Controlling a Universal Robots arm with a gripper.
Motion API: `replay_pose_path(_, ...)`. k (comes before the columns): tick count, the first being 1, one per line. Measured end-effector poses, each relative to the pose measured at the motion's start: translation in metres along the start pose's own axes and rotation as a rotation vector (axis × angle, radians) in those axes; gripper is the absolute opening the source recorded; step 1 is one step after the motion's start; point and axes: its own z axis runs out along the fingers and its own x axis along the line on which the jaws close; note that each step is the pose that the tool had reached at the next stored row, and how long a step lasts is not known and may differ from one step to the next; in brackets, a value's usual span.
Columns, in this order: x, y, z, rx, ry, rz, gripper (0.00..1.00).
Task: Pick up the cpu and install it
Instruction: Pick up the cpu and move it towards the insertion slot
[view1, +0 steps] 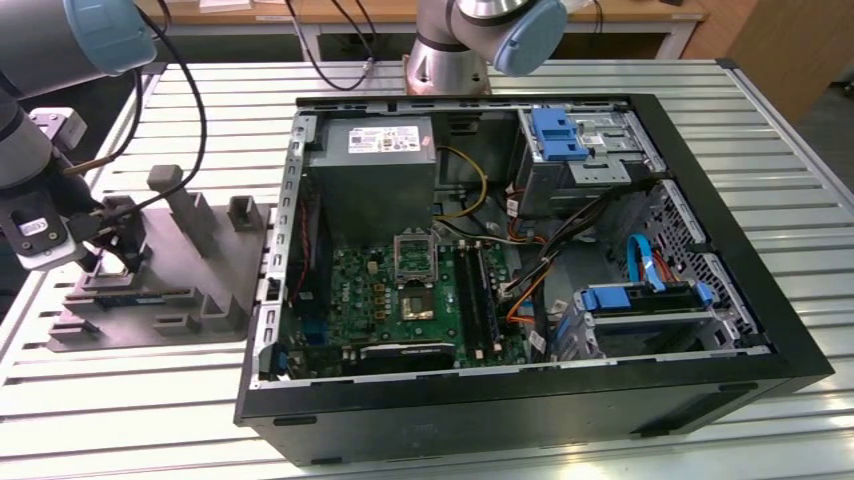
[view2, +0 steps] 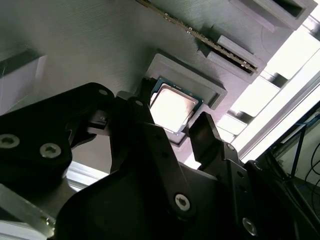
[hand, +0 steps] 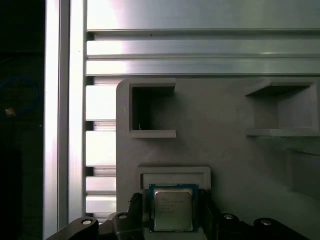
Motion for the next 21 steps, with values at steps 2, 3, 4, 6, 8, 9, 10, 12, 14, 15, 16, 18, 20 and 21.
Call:
replay_pose_path(2, 0.0, 0.0, 0.0, 0.0001, -0.0001, -0.001, 0.57)
replay_pose_path(3, 0.0, 0.0, 0.0, 0.0001, -0.0002, -0.001, 0.57)
replay_pose_path(4, 0.0, 0.0, 0.0, 0.0001, -0.0003, -0.001, 0.57)
replay_pose_path(6, 0.0, 0.0, 0.0, 0.0001, -0.0002, -0.001, 0.57)
replay_pose_path(8, 0.0, 0.0, 0.0, 0.0001, -0.0003, -0.001, 0.57)
replay_pose_path(9, 0.0, 0.0, 0.0, 0.0, -0.0003, -0.001, 0.56)
replay_pose_path(10, 0.0, 0.0, 0.0, 0.0001, -0.0002, -0.001, 0.56)
replay_pose_path(12, 0.0, 0.0, 0.0, 0.0001, -0.0003, -0.001, 0.49)
replay_pose_path(14, 0.0, 0.0, 0.0, 0.0001, -0.0003, -0.001, 0.49)
replay_pose_path(15, 0.0, 0.0, 0.0, 0.0001, -0.0002, -0.001, 0.47)
replay_pose_path(16, 0.0, 0.0, 0.0, 0.0001, -0.0002, -0.001, 0.47)
replay_pose_path(18, -0.0001, 0.0001, -0.0001, -0.0001, -0.0005, -0.001, 0.47)
replay_pose_path(20, 0.0, 0.0001, -0.0013, 0.0002, -0.0001, -0.001, 0.47)
replay_pose_path(21, 0.0, 0.0001, -0.0021, 0.0001, -0.0001, -0.001, 0.47)
